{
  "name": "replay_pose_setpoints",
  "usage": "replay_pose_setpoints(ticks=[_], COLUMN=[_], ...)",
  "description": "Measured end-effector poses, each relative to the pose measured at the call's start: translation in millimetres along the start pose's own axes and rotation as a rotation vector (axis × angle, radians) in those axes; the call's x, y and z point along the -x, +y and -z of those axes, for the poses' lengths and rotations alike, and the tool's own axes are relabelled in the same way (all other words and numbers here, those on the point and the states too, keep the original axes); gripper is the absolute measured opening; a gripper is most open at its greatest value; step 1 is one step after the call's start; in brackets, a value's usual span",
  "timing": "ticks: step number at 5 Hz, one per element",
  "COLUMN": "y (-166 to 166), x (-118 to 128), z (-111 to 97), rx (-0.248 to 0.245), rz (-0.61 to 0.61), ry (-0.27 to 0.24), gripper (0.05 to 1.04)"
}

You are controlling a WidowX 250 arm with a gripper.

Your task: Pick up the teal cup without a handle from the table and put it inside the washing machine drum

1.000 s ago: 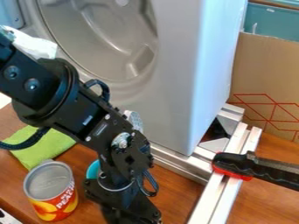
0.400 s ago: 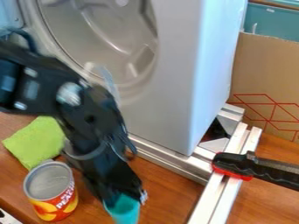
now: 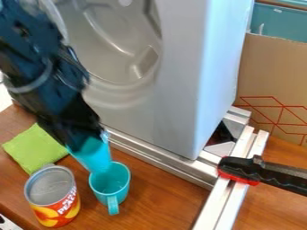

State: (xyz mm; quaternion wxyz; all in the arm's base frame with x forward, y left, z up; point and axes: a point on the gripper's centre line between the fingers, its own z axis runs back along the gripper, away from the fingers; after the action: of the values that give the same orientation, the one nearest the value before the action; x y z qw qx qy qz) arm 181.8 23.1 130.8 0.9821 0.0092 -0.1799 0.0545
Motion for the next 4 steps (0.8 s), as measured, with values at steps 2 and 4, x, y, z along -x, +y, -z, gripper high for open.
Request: replay_pose_setpoints(ticks=[2,4], y=[58,86], x=[-26,-72], z=[-9,-4], rx=[-0.077,-0.080], rz=[-0.063,-0.035], ry=[-0.030,-0.042], gripper=[0.096,0.096])
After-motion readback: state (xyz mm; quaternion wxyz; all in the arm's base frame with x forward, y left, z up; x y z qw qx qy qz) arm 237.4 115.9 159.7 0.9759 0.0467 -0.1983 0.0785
